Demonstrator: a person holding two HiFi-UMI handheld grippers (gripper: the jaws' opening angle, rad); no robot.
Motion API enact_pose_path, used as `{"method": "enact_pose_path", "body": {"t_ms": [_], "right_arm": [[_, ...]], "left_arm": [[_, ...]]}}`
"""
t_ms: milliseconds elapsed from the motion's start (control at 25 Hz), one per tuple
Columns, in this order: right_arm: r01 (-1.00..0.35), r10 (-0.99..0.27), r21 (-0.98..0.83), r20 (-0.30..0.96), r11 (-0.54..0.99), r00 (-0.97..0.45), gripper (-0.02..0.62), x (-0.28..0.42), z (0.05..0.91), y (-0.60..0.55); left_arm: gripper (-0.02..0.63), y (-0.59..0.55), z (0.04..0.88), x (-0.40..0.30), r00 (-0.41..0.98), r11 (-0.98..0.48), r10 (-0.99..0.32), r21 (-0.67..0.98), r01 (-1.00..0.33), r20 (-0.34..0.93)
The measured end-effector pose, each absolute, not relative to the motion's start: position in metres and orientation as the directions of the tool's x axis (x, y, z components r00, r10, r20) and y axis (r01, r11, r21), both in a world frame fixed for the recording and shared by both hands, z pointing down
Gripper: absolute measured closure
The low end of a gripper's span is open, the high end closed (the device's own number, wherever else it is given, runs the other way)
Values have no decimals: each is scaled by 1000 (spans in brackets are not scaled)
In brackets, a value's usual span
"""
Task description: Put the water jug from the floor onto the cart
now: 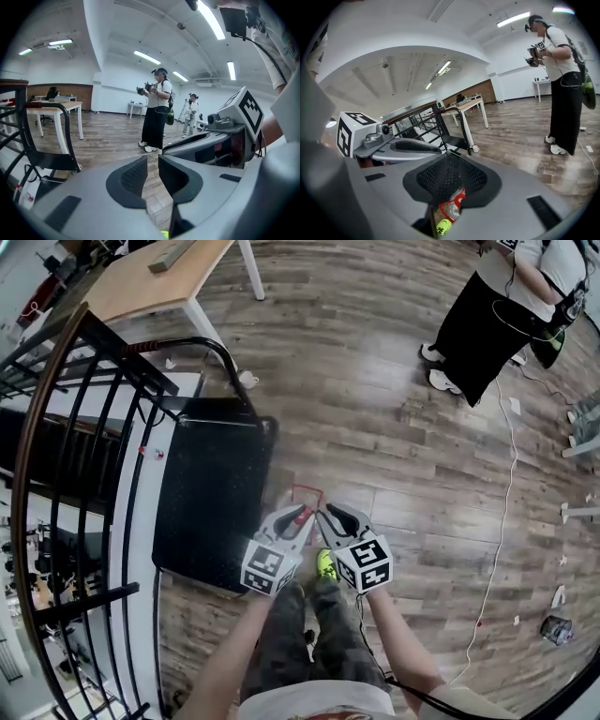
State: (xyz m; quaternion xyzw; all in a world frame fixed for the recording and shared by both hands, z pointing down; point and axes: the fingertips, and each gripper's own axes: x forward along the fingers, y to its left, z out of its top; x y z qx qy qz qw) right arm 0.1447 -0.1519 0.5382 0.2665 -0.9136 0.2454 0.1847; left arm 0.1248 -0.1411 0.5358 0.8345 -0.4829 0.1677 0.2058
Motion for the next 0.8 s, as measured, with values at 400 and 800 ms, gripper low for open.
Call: {"method": "enact_pose_path", "body": {"t_ms": [400,800], "right_arm": [[-619,-405,-336,525,710,-749,515,124,650,-183],[-650,-420,-293,568,701,-708,514,111,737,-184]], "left_arm": [[557,-173,651,102,475,-449,-712,185,-874,517],[543,-180,739,86,406,-438,-711,91,-894,575]]}}
